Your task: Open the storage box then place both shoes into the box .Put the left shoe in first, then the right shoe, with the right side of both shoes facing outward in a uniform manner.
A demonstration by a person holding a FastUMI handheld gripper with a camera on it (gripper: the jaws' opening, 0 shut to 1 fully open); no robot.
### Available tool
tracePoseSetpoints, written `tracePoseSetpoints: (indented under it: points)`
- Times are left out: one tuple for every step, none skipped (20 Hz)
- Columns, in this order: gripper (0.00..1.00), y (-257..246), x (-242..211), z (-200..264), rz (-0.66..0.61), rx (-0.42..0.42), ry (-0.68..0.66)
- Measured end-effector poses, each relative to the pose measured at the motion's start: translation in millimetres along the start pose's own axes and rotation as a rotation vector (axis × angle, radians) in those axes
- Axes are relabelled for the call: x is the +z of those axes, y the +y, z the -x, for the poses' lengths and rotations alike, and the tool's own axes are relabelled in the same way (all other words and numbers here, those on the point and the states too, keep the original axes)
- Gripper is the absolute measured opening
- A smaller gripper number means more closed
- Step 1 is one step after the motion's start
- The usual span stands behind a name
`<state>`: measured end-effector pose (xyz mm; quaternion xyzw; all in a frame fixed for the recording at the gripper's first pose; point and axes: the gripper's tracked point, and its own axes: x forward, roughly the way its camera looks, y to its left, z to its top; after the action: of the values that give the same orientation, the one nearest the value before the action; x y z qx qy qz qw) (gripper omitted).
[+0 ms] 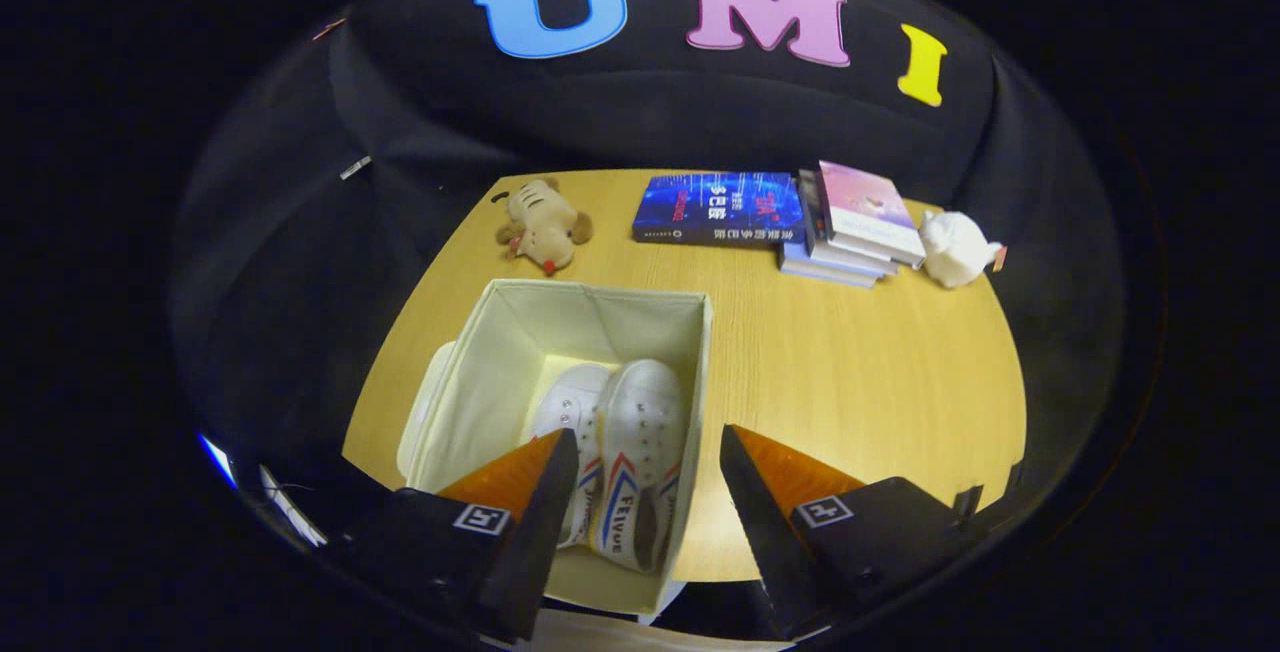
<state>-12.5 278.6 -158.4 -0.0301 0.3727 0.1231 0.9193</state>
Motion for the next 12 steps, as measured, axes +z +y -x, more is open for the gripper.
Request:
tracePoseSetpoints:
  points:
    - [0.91,-9,6,9,0.021,-0.016,-0.036]
    - [0.94,-21,12,16,0.033,-0.035,-0.069]
    - [0.95,-34,19,25,0.036,-0.052,-0.104]
    - [0.97,-47,26,33,0.038,-0.069,-0.139]
    - [0.98,-61,34,42,0.037,-0.083,-0.174]
    - [0.98,-77,42,50,0.035,-0.095,-0.213]
    - [0.98,-89,48,57,0.032,-0.098,-0.244]
    - [0.98,-103,57,65,0.025,-0.099,-0.289]
    - [0.98,-118,66,74,0.016,-0.102,-0.332]
    - [0.98,-133,73,81,0.015,-0.107,-0.371]
    - [0.98,-153,83,88,0.026,-0.110,-0.398]
    - [0.98,-164,86,91,0.040,-0.112,-0.420]
